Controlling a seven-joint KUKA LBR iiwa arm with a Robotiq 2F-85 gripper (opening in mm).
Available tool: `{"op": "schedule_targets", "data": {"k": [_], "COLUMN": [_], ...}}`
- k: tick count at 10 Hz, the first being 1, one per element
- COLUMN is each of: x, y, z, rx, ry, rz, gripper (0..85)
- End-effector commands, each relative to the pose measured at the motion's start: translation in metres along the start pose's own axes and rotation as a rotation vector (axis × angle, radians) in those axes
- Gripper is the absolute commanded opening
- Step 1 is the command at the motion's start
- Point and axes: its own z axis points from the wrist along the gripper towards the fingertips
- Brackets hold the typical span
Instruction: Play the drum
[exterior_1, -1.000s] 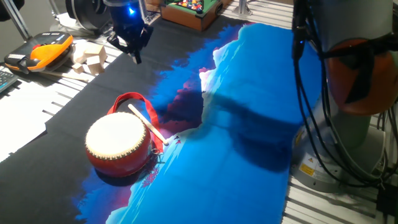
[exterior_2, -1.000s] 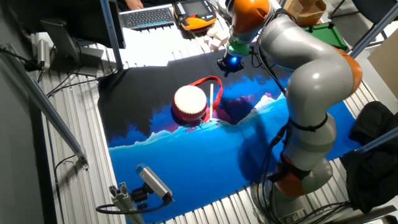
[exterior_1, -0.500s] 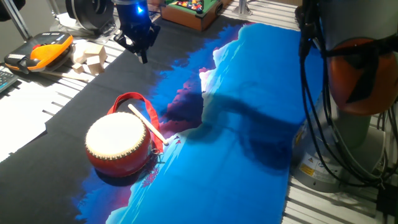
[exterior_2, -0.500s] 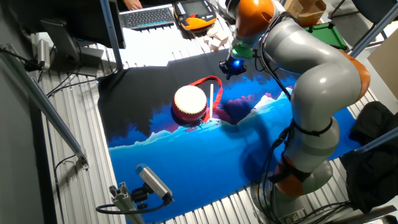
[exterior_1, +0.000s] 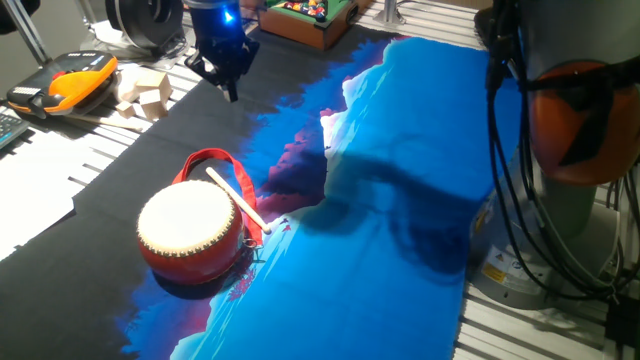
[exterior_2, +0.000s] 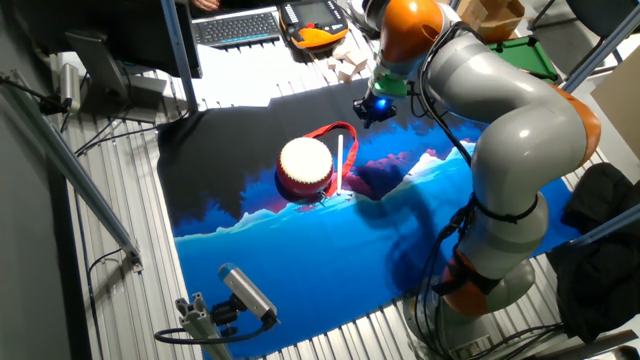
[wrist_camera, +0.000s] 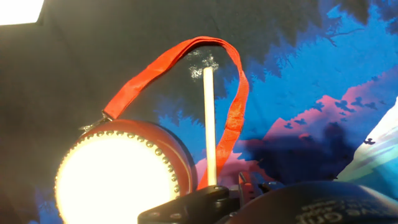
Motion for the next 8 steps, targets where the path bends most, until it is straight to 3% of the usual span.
{"op": "schedule_targets", "data": {"k": [1, 6, 8], "x": [-0.0009, -0.0020, -0.0017], "y": [0.0011, 0.0009, 0.0010], "z": [0.0007, 0.0009, 0.0009], "rx": [-0.003, 0.001, -0.001], "ry": [0.003, -0.001, 0.009], "rz": [-0.003, 0.004, 0.011], "gripper": [0.0, 0.0, 0.0]}}
